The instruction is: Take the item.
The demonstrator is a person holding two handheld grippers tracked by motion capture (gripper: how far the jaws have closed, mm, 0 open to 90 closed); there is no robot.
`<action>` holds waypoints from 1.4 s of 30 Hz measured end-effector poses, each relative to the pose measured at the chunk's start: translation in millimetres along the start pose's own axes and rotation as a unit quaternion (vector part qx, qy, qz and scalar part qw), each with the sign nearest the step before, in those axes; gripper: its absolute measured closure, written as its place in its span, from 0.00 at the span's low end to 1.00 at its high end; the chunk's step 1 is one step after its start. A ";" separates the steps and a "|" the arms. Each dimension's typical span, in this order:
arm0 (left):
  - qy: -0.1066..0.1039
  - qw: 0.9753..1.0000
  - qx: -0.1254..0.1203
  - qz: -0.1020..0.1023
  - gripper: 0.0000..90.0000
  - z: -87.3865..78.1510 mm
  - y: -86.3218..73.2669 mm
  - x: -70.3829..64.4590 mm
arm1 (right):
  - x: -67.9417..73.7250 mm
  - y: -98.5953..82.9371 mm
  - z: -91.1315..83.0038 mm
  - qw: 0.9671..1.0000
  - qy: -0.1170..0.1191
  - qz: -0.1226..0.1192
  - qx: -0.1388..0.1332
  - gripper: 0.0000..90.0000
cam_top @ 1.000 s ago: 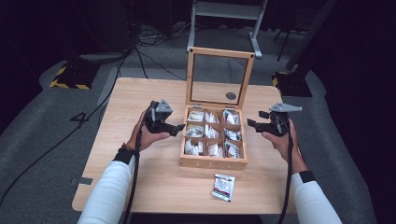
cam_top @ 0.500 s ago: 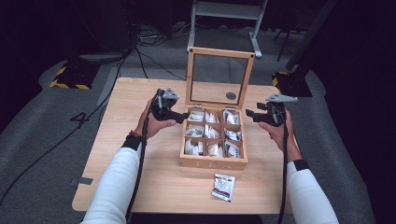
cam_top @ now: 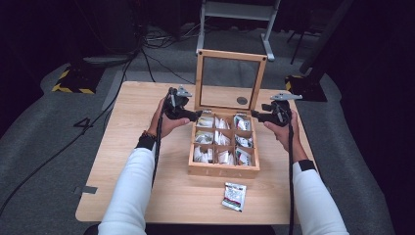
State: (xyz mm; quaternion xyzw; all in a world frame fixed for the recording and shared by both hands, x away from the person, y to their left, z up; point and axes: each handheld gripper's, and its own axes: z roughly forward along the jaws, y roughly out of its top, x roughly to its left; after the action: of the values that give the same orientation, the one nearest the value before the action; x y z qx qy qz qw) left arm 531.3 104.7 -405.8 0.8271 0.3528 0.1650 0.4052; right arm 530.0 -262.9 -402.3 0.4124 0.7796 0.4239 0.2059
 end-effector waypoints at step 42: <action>0.026 0.998 0.022 -0.048 0.36 49.1 15.3 15.0 | -15.7 8.2 46.6 0.999 -0.002 0.033 0.024 0.47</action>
State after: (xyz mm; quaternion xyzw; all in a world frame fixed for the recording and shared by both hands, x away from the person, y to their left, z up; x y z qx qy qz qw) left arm 576.0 81.7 -424.3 0.8132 0.4062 0.1593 0.3852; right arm 574.1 -250.4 -421.9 0.4431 0.7754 0.4110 0.1832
